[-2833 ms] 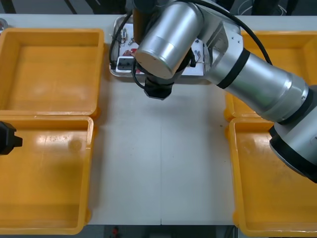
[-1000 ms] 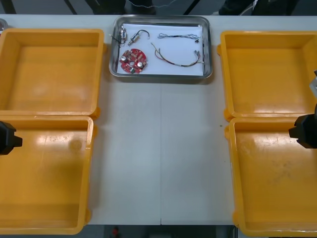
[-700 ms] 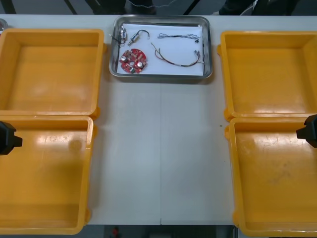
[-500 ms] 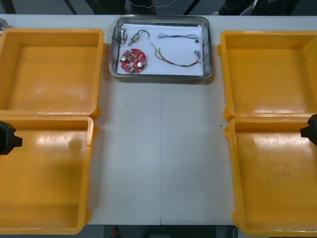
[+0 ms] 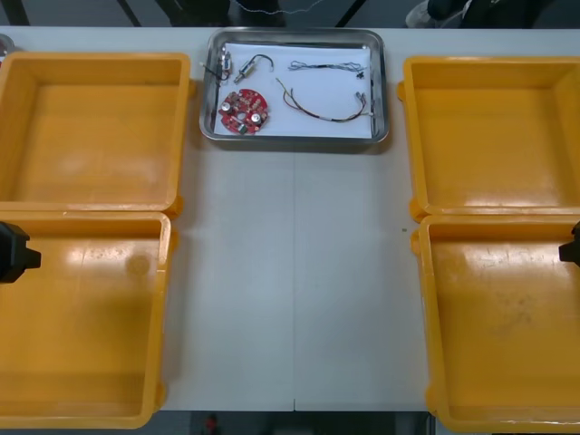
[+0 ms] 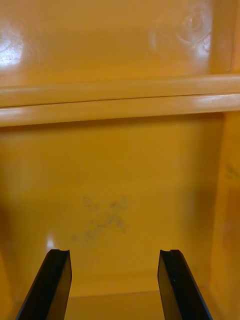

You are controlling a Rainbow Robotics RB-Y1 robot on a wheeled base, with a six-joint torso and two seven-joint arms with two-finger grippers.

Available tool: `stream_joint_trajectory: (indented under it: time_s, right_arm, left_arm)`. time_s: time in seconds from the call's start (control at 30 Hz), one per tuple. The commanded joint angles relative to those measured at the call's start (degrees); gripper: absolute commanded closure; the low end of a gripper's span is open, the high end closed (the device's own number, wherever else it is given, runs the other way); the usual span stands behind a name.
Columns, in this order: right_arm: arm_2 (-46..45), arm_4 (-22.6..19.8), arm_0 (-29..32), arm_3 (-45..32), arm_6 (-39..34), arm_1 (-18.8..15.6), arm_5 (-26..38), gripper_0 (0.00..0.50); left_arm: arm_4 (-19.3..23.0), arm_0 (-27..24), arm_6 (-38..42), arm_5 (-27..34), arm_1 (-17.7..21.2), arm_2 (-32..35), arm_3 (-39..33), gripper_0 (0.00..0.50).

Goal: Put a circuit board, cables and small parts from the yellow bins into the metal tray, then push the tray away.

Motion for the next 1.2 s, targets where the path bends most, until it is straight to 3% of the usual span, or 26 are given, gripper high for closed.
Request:
stream_joint_trajectory:
  time_s: [0.03, 1.2]
  right_arm:
    - [-2.1, 0.6, 1.9, -0.2, -1.9, -1.8, 0.2, 0.0]
    - [-2.0, 1.1, 2.3, -0.2, -1.9, -1.7, 0.2, 0.0]
  left_arm:
    - [0.4, 0.5, -5.9, 0.3, 2.1, 1.6, -1.6, 0.0]
    - [0.4, 0.5, -5.9, 0.3, 2.1, 1.6, -1.6, 0.0]
